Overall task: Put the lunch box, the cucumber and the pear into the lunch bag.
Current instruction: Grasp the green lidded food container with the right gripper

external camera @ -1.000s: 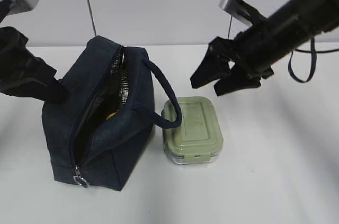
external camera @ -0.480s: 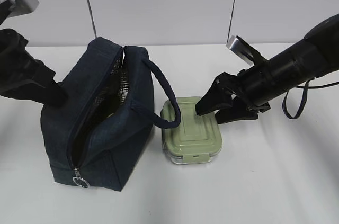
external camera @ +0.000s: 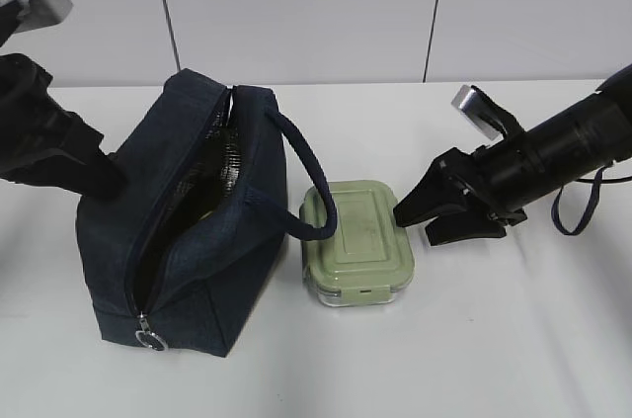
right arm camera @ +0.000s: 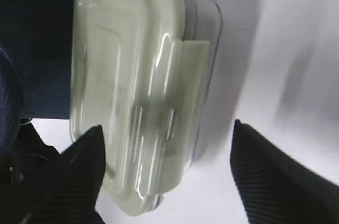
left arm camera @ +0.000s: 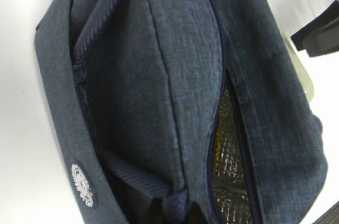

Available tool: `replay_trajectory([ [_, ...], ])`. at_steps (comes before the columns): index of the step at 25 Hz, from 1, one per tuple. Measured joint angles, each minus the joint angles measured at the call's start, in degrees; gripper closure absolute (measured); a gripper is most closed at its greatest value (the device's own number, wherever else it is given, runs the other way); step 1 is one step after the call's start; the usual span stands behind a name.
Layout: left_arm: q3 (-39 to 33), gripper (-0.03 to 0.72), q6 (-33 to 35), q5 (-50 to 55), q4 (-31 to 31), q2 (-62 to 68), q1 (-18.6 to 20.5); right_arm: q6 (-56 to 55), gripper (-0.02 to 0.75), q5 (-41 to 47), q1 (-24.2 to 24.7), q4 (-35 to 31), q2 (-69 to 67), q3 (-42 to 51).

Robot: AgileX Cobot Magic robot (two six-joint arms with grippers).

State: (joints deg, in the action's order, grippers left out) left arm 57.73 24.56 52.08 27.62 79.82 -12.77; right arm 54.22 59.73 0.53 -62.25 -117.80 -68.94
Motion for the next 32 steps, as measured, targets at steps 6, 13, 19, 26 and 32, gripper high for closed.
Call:
replay_trajectory([
  [6,0.0,0.67,0.0,0.06,0.17,0.0,0.0,3.97,0.169,2.69,0.0,-5.09,-2.46,0.0],
  [13,0.0,0.67,0.0,0.06,0.17,0.0,0.0,4.72,0.169,2.69,0.0,-5.31,-3.04,-0.1],
  [19,0.0,0.67,0.0,0.06,0.18,0.0,0.0,4.99,0.169,2.69,0.0,-5.41,-3.2,-0.63],
  [26,0.0,0.67,0.0,0.06,0.29,0.0,0.0,4.5,0.169,2.69,0.0,-5.52,-3.17,-2.21],
  [32,0.0,0.67,0.0,-0.33,0.33,0.0,0.0,4.37,0.169,2.59,-0.47,-5.52,-3.17,-2.21],
])
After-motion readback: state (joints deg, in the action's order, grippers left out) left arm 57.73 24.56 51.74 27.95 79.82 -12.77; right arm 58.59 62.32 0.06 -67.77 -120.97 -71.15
